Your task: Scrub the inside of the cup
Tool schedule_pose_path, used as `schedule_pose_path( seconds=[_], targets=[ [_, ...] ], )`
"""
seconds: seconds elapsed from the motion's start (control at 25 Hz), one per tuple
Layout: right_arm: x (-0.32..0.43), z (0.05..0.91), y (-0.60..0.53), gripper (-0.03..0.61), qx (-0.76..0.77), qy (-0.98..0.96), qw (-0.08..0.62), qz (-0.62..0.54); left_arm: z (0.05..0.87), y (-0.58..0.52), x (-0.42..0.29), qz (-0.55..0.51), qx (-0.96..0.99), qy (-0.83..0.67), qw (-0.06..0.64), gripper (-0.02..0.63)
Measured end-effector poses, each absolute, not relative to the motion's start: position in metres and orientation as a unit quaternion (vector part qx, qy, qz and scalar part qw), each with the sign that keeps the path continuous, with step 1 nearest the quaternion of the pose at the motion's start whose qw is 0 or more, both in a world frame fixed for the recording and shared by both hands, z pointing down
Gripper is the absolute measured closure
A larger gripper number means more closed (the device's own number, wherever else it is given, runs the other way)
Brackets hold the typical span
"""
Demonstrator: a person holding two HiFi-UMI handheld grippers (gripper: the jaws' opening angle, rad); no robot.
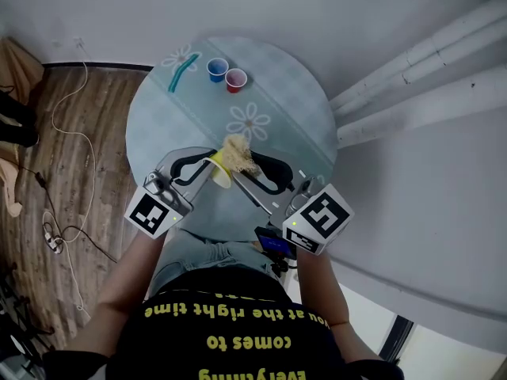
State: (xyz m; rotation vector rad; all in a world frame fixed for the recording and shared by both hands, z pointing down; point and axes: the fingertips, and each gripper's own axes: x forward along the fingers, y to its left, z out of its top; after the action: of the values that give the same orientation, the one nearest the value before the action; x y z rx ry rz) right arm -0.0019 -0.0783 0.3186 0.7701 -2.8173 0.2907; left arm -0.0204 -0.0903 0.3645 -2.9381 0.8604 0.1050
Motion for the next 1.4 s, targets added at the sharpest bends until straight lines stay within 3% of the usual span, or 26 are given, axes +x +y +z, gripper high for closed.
schedule_pose_path(
  seconds=[0.4,1.12,1.4],
  targets=[
    [0.027,0.34,-0.112,0.442,0.305,-0.937,0.125,0.12,0.367,-0.087,-0.019,0.033,-0.962,0.268,0.04,0.597],
    [0.0,0.331,-0.099,0.442,0.255,-0.951,0.118,0.125,0.375,-0.088,-0.011,0.005,-0.964,0.261,0.053,0.597],
    [0.023,0.339,-0.116,0.442,0.288,-0.941,0.113,0.138,0.368,-0.089,-0.018,0.029,-0.963,0.268,0.021,0.597]
  ],
)
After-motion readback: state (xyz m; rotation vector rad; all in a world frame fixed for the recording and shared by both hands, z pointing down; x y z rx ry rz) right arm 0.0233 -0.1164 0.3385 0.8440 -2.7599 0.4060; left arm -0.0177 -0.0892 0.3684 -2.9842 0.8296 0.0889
